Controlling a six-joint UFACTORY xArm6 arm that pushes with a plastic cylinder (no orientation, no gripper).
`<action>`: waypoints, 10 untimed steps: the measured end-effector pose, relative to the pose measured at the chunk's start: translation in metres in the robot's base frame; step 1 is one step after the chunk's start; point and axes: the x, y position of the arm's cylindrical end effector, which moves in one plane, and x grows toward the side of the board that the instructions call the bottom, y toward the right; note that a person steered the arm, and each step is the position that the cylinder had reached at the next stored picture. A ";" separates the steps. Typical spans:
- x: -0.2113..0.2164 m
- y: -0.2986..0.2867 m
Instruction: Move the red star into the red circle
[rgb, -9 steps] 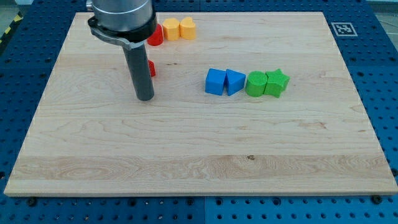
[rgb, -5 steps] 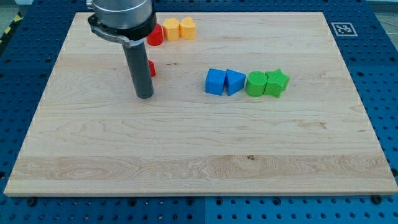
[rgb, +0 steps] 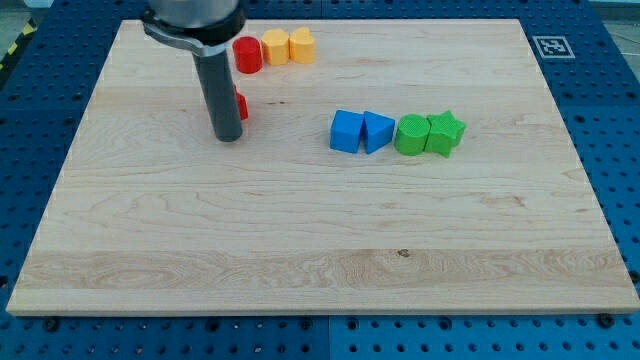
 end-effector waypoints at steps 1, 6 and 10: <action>-0.007 -0.006; -0.036 0.007; -0.054 -0.003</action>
